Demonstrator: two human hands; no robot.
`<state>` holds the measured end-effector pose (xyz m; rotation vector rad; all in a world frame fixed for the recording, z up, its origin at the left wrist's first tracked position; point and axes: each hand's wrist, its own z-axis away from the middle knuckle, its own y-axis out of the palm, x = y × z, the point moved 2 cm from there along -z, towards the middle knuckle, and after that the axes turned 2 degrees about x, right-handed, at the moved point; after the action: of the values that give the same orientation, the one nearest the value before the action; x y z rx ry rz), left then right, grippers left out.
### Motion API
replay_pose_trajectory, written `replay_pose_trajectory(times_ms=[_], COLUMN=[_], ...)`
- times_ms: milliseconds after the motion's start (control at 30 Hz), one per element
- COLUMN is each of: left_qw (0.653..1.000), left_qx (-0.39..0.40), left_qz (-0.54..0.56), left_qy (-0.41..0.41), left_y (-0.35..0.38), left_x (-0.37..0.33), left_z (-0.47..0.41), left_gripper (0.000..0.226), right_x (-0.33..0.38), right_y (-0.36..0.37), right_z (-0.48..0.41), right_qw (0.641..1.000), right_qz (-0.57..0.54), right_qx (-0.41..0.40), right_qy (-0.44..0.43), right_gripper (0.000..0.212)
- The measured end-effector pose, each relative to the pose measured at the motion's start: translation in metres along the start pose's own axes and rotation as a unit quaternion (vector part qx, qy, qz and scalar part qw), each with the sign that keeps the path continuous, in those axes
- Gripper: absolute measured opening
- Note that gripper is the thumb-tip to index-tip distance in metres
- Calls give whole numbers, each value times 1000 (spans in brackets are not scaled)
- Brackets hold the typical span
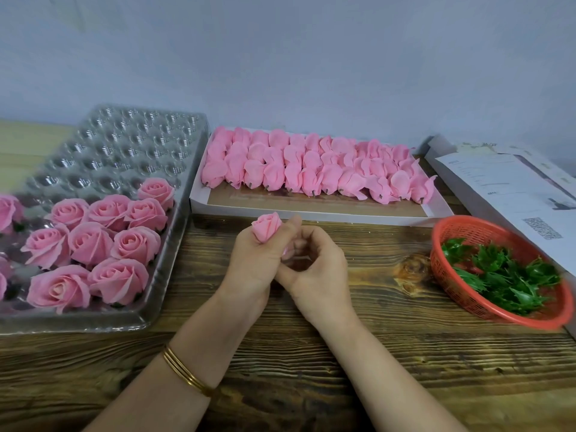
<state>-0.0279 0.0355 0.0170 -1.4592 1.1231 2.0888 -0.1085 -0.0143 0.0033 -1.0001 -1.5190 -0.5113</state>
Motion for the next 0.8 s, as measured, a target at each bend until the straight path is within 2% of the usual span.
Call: replay_pose_trajectory(times_ms=[367, 533, 633, 733, 800], left_qw=[1000, 998, 996, 992, 990], left_qx=[21, 56, 92, 115, 123], left_qz=[17, 7, -13, -47, -63], left_qy=[-7, -2, -1, -12, -17], left_y=[0, -4, -5, -8, -9], left_x=[0, -3, -6, -9, -10], left_z=[-2, -6, -6, -5, -5], left_gripper=[19, 17, 32, 33, 32], right_x=[-1, 1, 2, 3, 3], right_y=[0, 0, -2, -5, -5], right_z=[0, -3, -4, -6, -7], right_qw=[1000, 994, 989, 978, 958], right_qz=[-28, -100, -128, -166, -220], right_qx=[-8, 38, 78, 120, 154], right_qy=[4, -1, 7, 47, 100], right_gripper=[32, 20, 24, 26, 24])
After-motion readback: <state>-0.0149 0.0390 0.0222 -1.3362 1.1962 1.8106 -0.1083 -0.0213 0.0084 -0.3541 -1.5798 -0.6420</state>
